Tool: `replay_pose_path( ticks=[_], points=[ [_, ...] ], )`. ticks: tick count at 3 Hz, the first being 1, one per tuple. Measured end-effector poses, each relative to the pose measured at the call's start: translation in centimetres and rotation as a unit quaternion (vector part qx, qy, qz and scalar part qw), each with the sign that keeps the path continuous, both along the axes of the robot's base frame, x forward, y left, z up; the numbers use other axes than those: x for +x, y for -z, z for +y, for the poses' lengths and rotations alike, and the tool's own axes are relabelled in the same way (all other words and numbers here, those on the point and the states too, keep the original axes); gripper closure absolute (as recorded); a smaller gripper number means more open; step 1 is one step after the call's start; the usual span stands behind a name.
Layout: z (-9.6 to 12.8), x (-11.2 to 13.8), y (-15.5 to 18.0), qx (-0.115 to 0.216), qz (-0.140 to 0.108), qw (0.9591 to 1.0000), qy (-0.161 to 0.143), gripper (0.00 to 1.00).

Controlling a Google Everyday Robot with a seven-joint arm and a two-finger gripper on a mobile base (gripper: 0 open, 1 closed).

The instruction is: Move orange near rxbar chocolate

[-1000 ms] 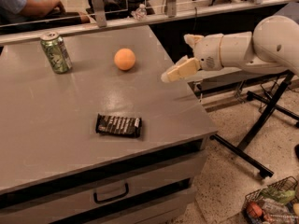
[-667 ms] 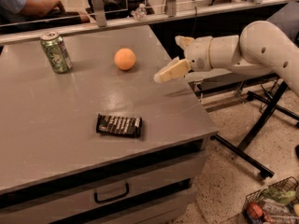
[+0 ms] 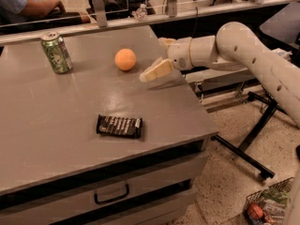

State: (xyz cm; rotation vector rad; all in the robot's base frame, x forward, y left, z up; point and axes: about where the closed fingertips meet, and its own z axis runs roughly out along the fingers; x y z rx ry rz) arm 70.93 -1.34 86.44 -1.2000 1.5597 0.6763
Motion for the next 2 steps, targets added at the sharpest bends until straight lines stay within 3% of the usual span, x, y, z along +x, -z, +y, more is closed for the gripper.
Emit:
replay_pose_path(
  ticks=[2],
  points=[
    [4.6, 2.3, 1.2, 0.022, 0.026, 0.9986, -0.041, 0.0]
  ],
)
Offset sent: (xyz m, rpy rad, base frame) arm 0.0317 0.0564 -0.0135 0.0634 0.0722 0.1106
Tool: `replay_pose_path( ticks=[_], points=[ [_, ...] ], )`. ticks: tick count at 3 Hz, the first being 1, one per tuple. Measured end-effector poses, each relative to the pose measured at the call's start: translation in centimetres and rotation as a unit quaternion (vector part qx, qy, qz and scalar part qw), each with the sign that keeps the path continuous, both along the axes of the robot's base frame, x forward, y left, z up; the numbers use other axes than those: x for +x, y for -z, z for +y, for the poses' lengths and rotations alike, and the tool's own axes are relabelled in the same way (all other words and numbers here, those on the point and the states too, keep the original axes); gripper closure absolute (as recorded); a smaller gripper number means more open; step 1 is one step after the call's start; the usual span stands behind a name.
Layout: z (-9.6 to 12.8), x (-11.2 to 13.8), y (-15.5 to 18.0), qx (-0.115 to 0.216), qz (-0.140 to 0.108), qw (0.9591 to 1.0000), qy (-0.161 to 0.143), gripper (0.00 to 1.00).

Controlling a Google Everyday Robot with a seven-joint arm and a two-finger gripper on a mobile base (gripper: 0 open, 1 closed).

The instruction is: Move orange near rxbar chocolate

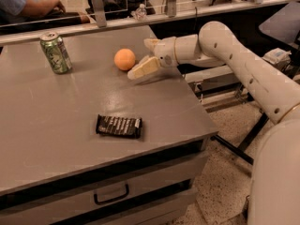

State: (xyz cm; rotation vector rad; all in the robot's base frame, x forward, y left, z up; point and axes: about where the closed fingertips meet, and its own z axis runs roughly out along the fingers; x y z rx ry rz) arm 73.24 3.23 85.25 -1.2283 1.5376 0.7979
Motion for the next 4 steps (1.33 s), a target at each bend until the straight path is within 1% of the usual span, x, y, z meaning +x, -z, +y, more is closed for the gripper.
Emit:
replay_pose_path(
  ticks=[1, 2, 3, 4],
  points=[
    [1.3, 0.5, 0.1, 0.004, 0.003, 0.9998, -0.019, 0.0],
    [2.3, 0.3, 0.0, 0.001, 0.007, 0.9994, -0.035, 0.05],
    [3.5, -1.0, -0.1, -0.004, 0.016, 0.998, -0.061, 0.29],
    [3.5, -2.2, -0.2, -0.009, 0.023, 0.9975, -0.067, 0.52]
  ],
)
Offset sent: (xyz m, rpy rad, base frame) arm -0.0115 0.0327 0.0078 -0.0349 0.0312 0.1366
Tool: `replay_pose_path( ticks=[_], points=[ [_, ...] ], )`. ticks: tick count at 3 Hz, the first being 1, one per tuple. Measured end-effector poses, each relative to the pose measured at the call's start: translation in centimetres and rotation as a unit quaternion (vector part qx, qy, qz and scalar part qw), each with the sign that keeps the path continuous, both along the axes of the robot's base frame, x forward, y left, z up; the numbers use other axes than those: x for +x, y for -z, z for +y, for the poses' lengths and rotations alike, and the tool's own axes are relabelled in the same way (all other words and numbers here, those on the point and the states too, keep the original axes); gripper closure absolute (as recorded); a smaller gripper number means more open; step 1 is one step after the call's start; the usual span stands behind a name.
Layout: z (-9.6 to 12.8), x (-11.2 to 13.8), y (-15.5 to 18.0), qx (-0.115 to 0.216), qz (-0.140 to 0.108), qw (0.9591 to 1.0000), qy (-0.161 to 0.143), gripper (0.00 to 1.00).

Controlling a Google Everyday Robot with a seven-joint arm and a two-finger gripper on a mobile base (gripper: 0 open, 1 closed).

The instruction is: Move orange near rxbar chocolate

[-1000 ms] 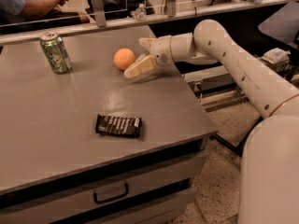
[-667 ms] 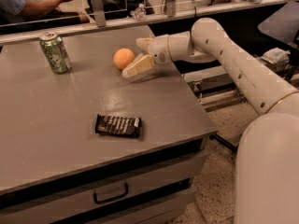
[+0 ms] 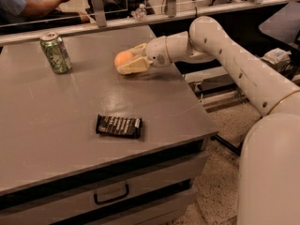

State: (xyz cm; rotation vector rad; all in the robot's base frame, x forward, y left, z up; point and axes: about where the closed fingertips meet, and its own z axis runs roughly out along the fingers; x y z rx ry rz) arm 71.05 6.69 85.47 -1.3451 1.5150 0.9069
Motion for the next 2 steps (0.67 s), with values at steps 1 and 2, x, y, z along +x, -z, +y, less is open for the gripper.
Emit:
replay_pose_path(
  ticks=[1, 2],
  points=[
    [-2.8, -1.1, -1.2, -0.013, 0.0, 0.9996, 0.024, 0.76],
    [-6.1, -2.6, -3.3, -0.027, 0.001, 0.999, 0.036, 0.98]
  ],
)
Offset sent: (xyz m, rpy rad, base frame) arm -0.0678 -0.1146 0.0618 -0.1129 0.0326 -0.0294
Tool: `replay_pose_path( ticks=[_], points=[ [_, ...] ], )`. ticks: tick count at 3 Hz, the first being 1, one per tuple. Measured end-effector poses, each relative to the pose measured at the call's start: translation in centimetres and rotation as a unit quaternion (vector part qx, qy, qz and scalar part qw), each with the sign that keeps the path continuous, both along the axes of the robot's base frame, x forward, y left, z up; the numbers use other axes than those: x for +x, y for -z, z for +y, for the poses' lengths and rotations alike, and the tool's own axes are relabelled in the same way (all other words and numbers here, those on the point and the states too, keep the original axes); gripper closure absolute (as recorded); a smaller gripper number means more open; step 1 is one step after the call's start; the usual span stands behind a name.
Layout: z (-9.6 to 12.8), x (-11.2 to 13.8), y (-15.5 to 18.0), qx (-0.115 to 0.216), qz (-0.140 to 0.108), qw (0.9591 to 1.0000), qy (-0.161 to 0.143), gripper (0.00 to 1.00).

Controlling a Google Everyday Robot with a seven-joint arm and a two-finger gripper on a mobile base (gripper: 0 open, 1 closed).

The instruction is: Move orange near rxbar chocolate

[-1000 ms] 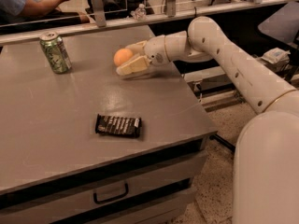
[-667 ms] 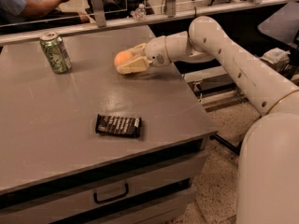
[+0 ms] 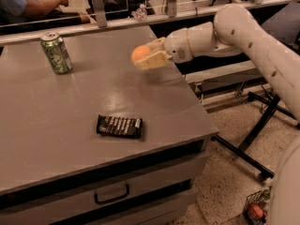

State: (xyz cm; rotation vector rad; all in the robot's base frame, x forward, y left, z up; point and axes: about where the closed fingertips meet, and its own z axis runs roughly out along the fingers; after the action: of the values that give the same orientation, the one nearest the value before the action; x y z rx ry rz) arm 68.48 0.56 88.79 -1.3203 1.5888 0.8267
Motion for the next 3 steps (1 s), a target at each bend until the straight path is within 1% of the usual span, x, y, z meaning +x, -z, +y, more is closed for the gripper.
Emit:
replay_pose_path(
  ticks=[1, 2, 3],
  points=[
    [-1.0, -3.4, -0.9, -0.007, 0.013, 0.9987, -0.048, 1.0],
    [-0.9, -4.6, -0.7, -0.012, 0.023, 0.9971, -0.071, 1.0],
    [-0.5, -5.0, -0.8, -0.005, 0.021, 0.9964, -0.082, 1.0]
  ],
)
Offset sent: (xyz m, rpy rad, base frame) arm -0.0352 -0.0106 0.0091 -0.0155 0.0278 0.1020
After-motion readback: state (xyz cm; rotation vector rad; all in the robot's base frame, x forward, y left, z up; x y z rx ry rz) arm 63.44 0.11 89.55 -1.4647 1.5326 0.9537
